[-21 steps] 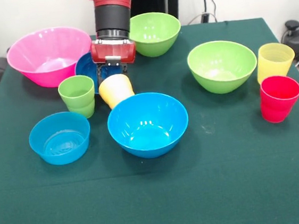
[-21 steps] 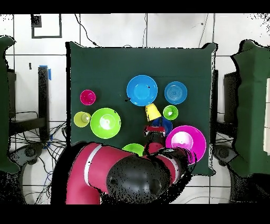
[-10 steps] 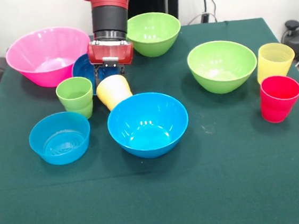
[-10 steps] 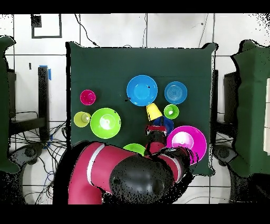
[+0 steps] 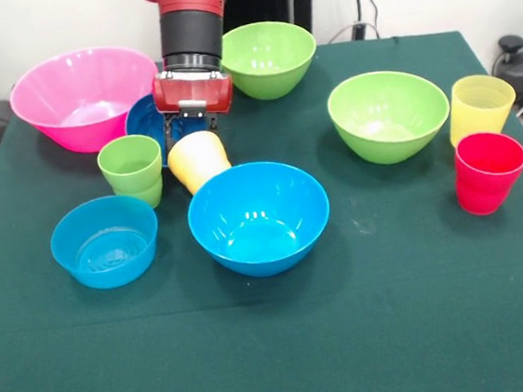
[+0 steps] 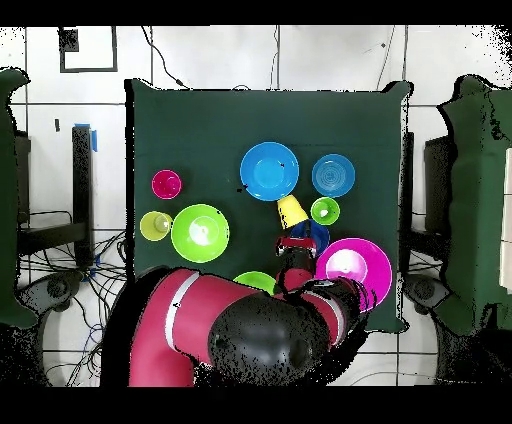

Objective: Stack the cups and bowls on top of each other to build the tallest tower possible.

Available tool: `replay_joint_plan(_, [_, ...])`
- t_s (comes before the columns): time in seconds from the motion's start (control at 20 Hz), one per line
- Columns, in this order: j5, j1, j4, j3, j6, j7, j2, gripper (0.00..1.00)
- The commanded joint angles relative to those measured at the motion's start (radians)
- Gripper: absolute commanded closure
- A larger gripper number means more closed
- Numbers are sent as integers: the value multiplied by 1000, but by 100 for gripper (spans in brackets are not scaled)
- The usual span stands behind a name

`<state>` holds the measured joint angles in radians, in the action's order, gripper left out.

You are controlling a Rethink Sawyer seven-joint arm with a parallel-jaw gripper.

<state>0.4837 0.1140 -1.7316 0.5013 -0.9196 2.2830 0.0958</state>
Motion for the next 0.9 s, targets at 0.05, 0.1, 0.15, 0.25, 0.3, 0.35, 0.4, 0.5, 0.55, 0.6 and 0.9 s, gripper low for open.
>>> replay_joint_plan(0.05, [5,19,156,-173,200,65,-146,0])
replay_joint_plan(0.1, [5,20,158,-173,201,65,-146,0])
replay_joint_plan(0.15, [5,20,158,-173,201,66,-146,0])
replay_joint_plan(0.25, [5,20,160,-174,200,65,-149,0])
replay_joint_plan(0.3, [5,20,160,-173,200,64,-148,0])
replay_joint_plan(0.35, [5,19,160,-173,199,64,-148,0])
replay_joint_plan(0.4, [6,19,160,-173,199,64,-147,0])
replay_joint_plan(0.5, [4,17,158,-172,197,63,-146,0])
replay_joint_plan(0.55, [3,16,157,-170,194,62,-147,0])
replay_joint_plan(0.6, [-1,15,157,-169,189,60,-147,0])
replay_joint_plan(0.9, [-4,13,155,-168,182,58,-148,0])
